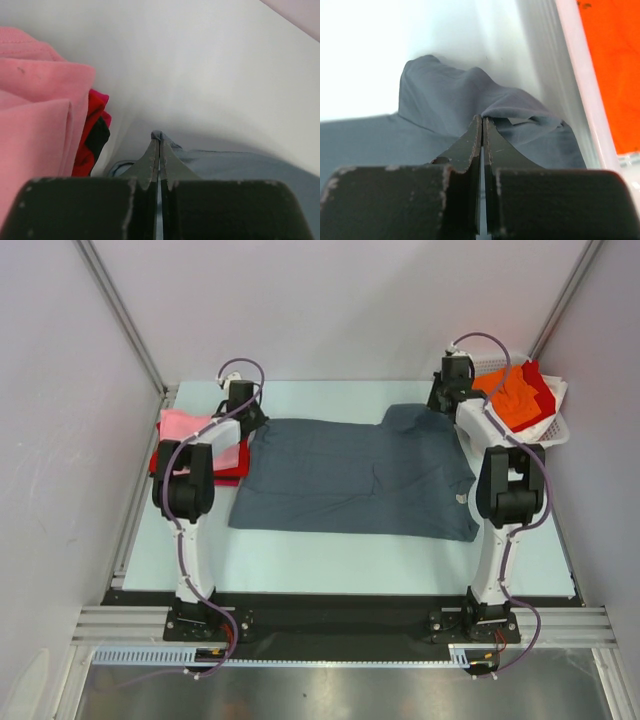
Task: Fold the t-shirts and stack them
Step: Fold the tshirt
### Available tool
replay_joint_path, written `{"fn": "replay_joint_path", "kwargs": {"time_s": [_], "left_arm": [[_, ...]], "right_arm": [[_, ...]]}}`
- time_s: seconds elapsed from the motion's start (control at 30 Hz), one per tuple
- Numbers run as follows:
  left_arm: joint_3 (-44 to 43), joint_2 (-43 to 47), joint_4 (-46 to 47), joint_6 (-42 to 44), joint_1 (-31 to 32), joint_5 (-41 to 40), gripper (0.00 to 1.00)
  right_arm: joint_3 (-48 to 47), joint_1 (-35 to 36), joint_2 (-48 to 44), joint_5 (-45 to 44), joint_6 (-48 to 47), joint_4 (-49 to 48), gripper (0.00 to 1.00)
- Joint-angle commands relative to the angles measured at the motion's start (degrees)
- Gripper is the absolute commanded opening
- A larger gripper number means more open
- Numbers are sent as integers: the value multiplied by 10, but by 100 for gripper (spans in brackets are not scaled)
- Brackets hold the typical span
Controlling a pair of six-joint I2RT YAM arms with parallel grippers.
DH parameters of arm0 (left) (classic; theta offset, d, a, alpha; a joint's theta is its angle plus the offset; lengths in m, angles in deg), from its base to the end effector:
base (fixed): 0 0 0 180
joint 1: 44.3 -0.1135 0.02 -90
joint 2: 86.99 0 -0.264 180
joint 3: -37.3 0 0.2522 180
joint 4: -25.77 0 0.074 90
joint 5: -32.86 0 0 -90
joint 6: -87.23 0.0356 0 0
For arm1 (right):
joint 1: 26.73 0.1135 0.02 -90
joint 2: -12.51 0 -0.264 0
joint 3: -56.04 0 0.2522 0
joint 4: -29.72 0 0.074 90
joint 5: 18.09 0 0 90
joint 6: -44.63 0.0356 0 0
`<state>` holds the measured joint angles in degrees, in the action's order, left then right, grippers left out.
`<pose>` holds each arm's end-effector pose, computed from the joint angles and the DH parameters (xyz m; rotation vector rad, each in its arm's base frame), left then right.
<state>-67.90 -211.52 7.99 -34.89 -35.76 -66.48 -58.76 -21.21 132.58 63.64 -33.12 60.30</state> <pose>0.4900 -0.0677 0.1817 -0.5407 2.1498 -0.2131 0.4902 0.0422 0.2548 0.2091 2.1790 0.0165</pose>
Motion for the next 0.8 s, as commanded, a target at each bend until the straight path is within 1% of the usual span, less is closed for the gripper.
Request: {"fn": "replay_joint_path", "kwargs": {"time_s": [0.0,0.23,0.5,0.6,0.7,0.77], "left_arm": [[28,60,53,28,-2,-4,0],[114,113,120,52,-3,2,0],[185,157,189,68,-3,10,0],[230,183,220,74,-3,6,0],[258,205,241,77,-3,6,0],[269,220,250,78,-3,5,0]], "right_arm": [[30,-1,-67,-3,6,-26,0],[99,0,-133,7,17,-29,0],[219,3,-228,10,27,-46,0],[260,3,-263,9,32,-53,0],[291,3,-293,9,36,-60,0],[295,2,-306,7,37,-55,0]]}}
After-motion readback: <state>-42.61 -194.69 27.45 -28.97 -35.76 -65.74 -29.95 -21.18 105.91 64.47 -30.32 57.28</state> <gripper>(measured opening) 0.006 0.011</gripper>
